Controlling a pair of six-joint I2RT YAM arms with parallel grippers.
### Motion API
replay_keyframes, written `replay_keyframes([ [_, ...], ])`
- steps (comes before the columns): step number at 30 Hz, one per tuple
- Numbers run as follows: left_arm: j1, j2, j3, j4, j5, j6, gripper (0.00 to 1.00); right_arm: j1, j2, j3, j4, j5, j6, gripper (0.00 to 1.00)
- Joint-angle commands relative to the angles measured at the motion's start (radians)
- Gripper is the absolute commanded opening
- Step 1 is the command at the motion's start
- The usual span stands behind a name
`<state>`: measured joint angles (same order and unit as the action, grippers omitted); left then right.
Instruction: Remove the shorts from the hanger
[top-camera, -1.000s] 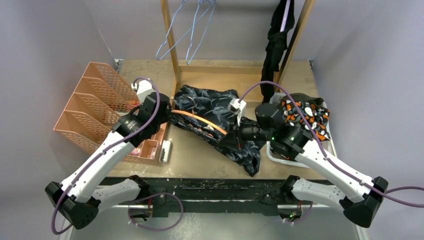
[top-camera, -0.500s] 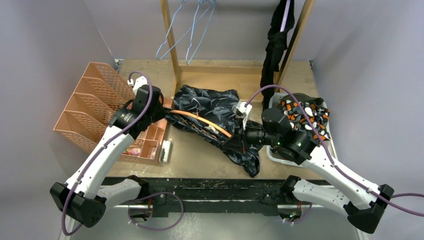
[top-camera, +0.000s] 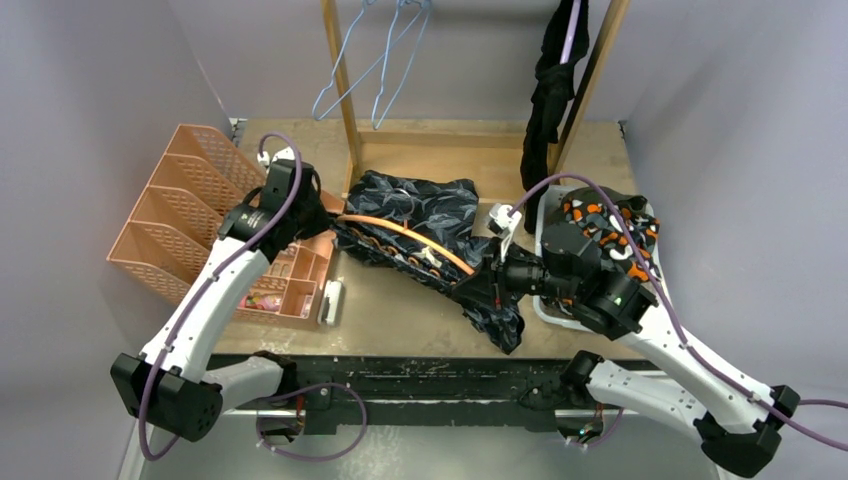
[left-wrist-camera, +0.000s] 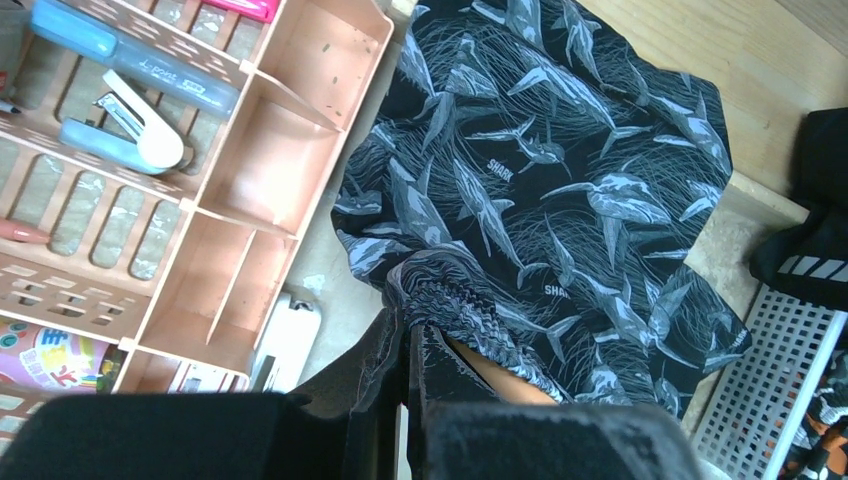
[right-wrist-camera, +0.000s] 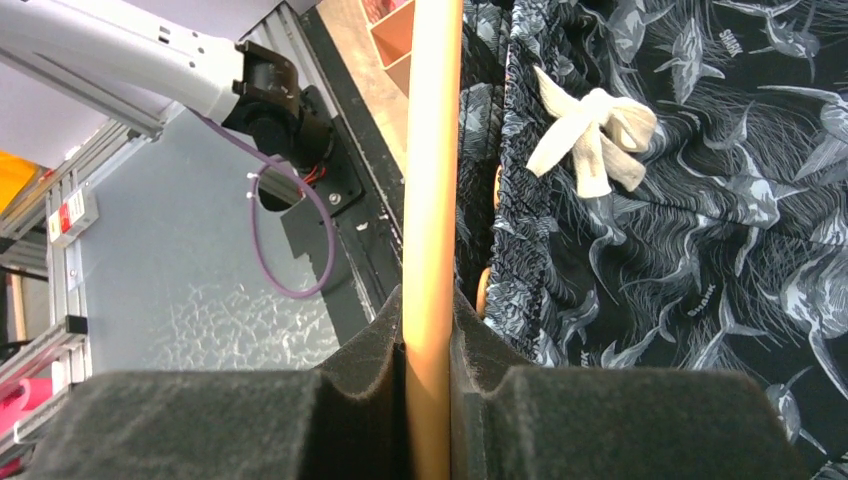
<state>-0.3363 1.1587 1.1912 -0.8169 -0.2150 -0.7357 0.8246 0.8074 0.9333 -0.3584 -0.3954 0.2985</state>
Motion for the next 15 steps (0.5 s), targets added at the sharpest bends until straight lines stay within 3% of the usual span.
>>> replay_keyframes([
  [1, 0.074, -0.003, 0.019, 0.019, -0.172, 0.052, 0.00, 0.002, -0.097, 0.017, -0.022, 0.070, 0.048, 0.00],
  [6, 0.098, -0.005, -0.008, 0.028, -0.184, 0.058, 0.00, 0.002, -0.162, 0.004, 0.027, 0.070, 0.054, 0.00],
  [15, 0.197, 0.080, 0.048, 0.079, -0.070, 0.110, 0.00, 0.002, -0.199, -0.016, 0.025, 0.065, 0.051, 0.00],
])
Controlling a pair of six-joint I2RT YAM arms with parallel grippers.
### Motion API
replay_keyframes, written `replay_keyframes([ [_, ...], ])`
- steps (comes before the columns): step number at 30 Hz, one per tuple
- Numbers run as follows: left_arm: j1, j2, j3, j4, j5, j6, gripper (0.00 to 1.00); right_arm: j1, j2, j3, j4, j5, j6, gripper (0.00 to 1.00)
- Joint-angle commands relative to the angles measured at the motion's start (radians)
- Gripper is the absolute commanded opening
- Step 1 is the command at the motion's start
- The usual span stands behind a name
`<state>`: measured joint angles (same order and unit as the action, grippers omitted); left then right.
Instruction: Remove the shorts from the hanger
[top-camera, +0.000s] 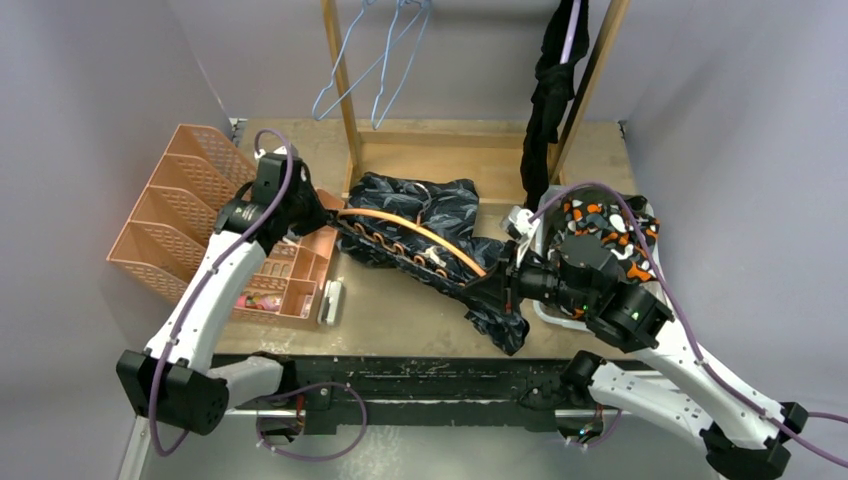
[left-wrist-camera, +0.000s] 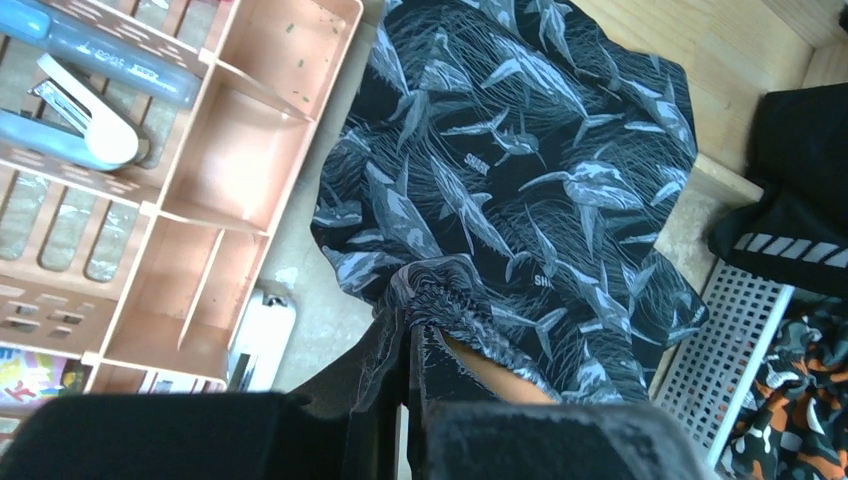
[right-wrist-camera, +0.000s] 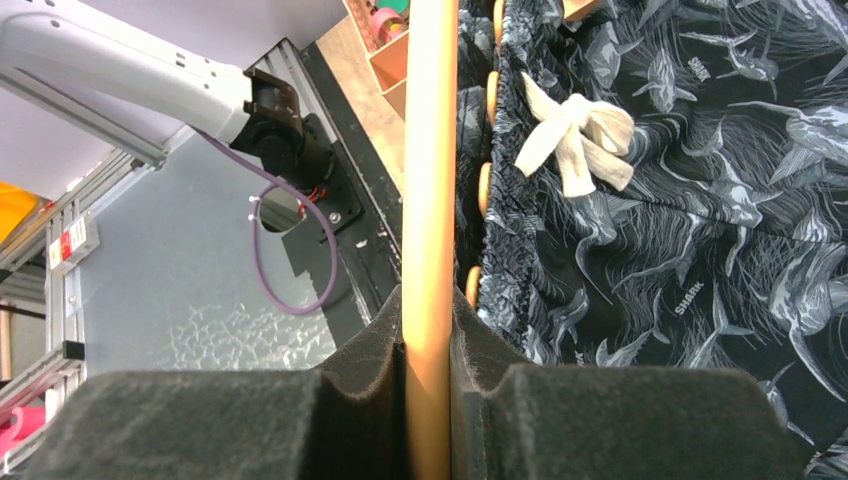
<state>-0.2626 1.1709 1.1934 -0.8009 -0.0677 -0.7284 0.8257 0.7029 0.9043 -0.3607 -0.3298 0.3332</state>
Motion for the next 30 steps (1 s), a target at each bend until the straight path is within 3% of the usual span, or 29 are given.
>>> replay_keyframes([
  [1, 0.124, 0.086, 0.056, 0.056, -0.211, 0.107, 0.00, 0.001, -0.104, 0.007, 0.039, -0.003, 0.017, 0.00],
  [8, 0.126, 0.060, -0.008, 0.093, -0.122, 0.077, 0.00, 0.001, -0.107, -0.008, 0.107, -0.001, 0.045, 0.00],
  [21, 0.094, -0.129, -0.290, 0.276, 0.316, 0.056, 0.00, 0.001, 0.044, -0.014, 0.144, -0.018, 0.020, 0.00],
  [24, 0.020, -0.129, -0.300, 0.247, 0.320, 0.085, 0.00, 0.001, 0.056, -0.011, 0.142, 0.041, 0.040, 0.00],
  [27, -0.081, -0.120, -0.295, 0.183, 0.208, 0.101, 0.00, 0.001, 0.088, 0.005, 0.112, 0.110, 0.053, 0.00],
  [30, -0.102, -0.149, -0.333, 0.141, 0.116, 0.070, 0.01, 0.001, 0.127, 0.017, 0.091, 0.106, 0.053, 0.00],
])
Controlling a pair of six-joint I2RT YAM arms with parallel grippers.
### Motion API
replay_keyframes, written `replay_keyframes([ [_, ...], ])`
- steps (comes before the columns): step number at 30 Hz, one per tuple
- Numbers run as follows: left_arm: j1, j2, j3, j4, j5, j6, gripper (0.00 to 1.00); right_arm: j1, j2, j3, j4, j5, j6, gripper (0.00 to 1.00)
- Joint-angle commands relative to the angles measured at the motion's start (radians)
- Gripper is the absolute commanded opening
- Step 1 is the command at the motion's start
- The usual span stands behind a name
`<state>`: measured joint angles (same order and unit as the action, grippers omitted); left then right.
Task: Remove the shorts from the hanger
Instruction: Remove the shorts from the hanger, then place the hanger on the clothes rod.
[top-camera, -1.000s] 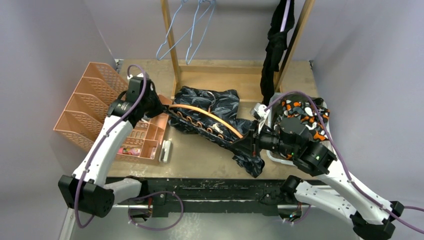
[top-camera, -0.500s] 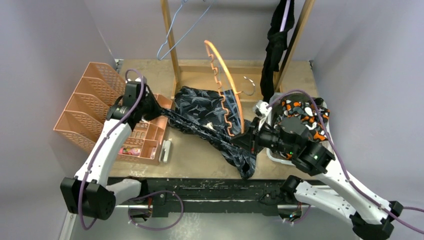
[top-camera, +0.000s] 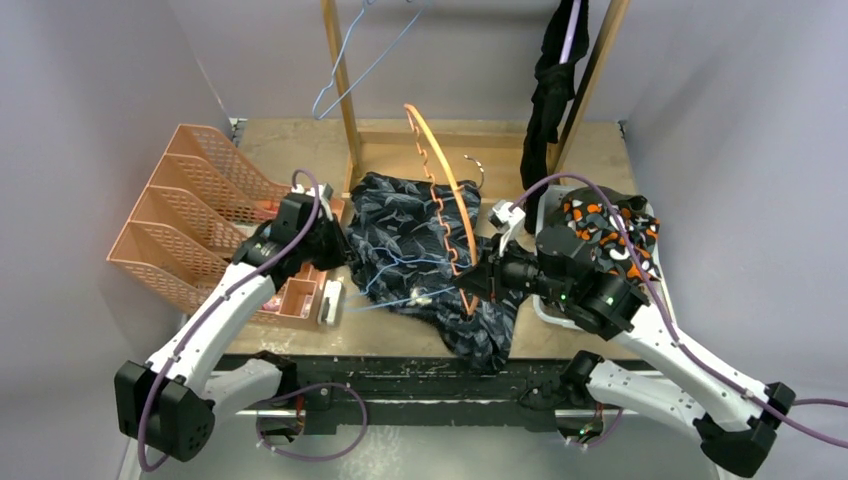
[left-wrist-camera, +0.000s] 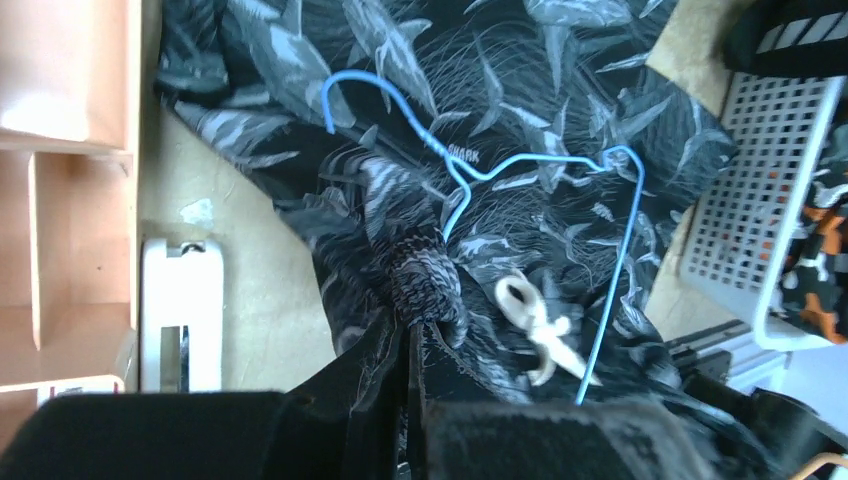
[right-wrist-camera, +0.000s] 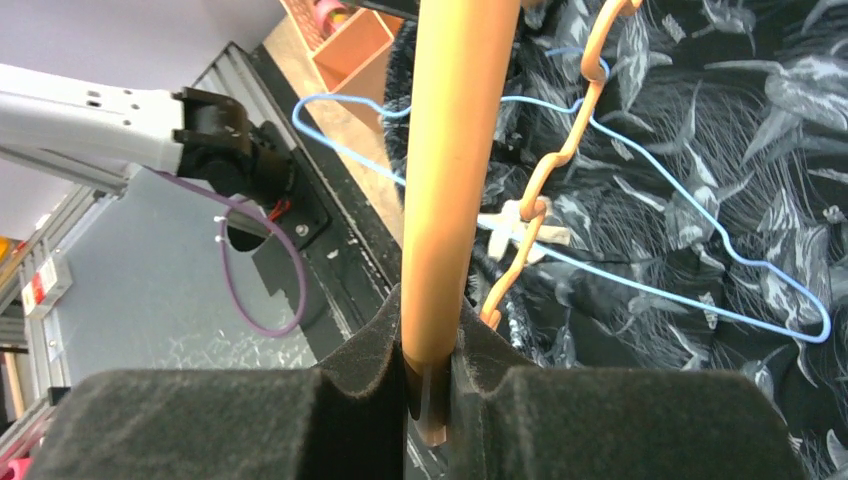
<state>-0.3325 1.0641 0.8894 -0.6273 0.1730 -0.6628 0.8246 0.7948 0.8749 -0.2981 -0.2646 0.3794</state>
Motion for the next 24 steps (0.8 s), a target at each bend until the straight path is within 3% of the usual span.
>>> replay_keyframes([
  [1, -0.033, -0.061, -0.047, -0.039, -0.138, -0.003, 0.04, 0.002, 0.047, 0.048, 0.027, 0.033, 0.007, 0.00],
  [10, -0.033, -0.217, -0.034, -0.204, -0.308, -0.024, 0.49, 0.002, 0.150, 0.028, 0.064, 0.004, -0.020, 0.00],
  [17, -0.033, -0.211, 0.068, -0.213, -0.294, -0.007, 0.50, 0.002, 0.189, 0.031, 0.078, 0.012, 0.026, 0.00],
  [24, -0.037, -0.227, 0.015, 0.086, 0.015, -0.105, 0.50, 0.002, 0.195, 0.083, 0.091, 0.109, 0.180, 0.00],
])
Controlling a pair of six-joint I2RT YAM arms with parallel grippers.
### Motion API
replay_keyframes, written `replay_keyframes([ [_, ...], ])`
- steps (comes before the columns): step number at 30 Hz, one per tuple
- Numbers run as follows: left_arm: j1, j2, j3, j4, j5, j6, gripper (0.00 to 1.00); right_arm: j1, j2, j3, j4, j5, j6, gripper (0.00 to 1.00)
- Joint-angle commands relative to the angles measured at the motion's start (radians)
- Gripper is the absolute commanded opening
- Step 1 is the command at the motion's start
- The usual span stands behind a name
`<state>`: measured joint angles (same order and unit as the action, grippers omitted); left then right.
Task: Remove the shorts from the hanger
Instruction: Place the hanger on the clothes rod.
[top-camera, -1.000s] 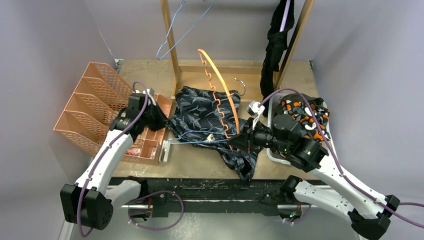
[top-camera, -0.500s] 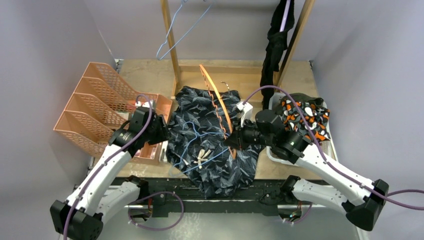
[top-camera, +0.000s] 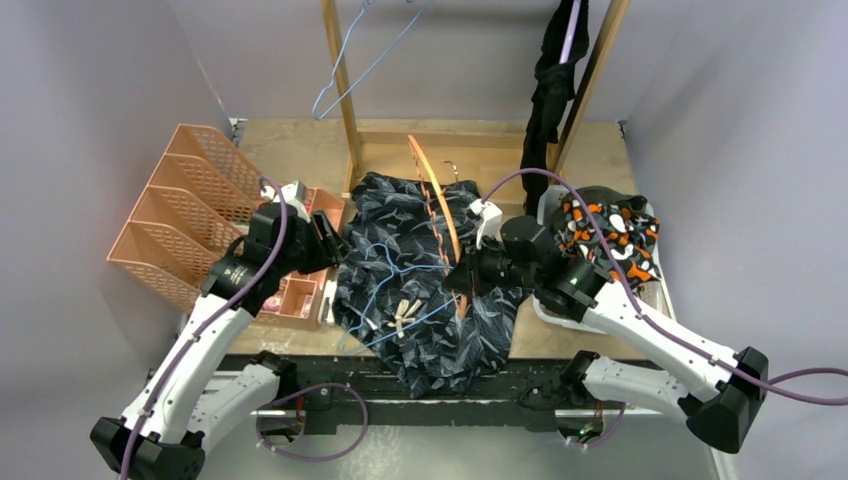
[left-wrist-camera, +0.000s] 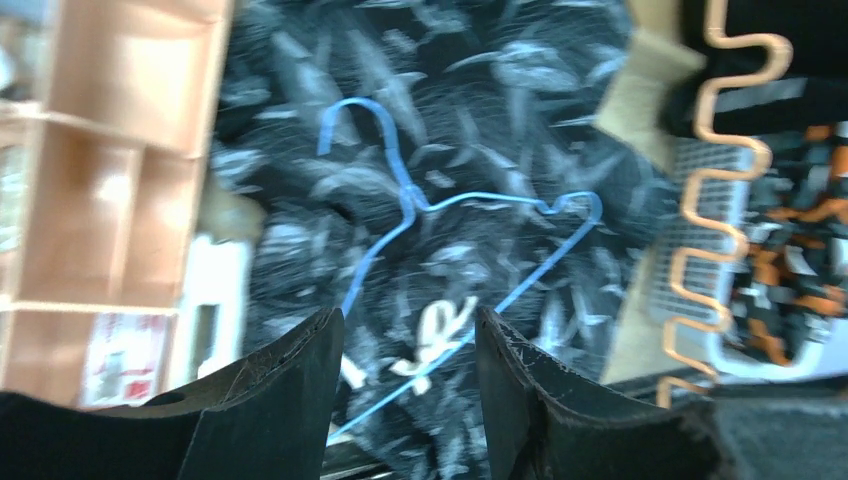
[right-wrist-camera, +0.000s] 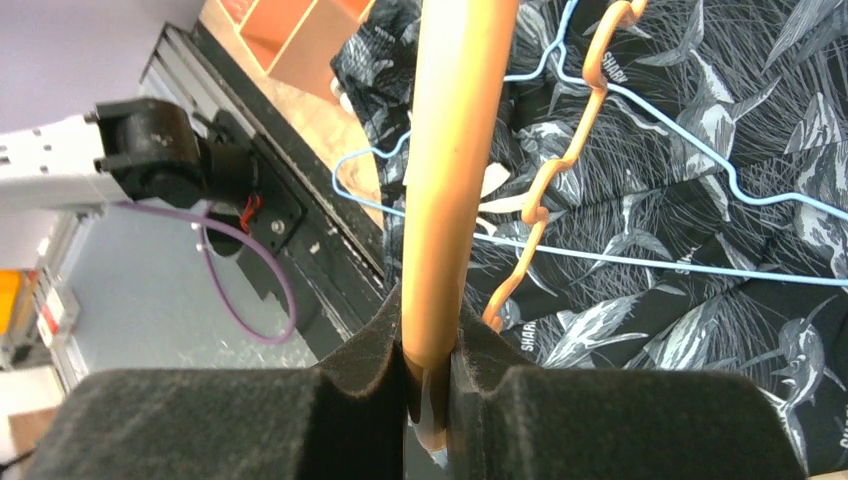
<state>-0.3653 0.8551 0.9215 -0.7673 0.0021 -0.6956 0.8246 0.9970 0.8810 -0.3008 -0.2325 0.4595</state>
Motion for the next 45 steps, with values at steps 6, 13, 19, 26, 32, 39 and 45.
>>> replay_keyframes([
  [6, -0.024, -0.057, -0.047, 0.300, 0.207, -0.117, 0.51, 0.002, 0.013, 0.140, 0.116, 0.137, 0.208, 0.00],
  [13, -0.119, -0.064, -0.069, 0.360, 0.172, -0.149, 0.51, 0.002, 0.064, 0.208, 0.140, 0.219, 0.325, 0.00],
  [19, -0.363, 0.011, -0.063, 0.433, -0.013, -0.188, 0.49, 0.002, 0.115, 0.291, 0.186, 0.225, 0.337, 0.00],
  [26, -0.503, 0.095, -0.027, 0.548, -0.093, -0.192, 0.51, 0.002, 0.239, 0.515, 0.015, 0.330, 0.339, 0.00],
  [32, -0.532, 0.090, 0.023, 0.523, -0.157, -0.120, 0.53, 0.002, 0.287, 0.552, -0.015, 0.387, 0.376, 0.00],
  [39, -0.535, 0.074, 0.042, 0.512, -0.131, -0.083, 0.54, 0.002, 0.321, 0.566, -0.034, 0.383, 0.376, 0.00],
  [45, -0.541, 0.138, 0.071, 0.529, -0.082, -0.062, 0.55, 0.002, 0.349, 0.581, -0.011, 0.310, 0.351, 0.00],
])
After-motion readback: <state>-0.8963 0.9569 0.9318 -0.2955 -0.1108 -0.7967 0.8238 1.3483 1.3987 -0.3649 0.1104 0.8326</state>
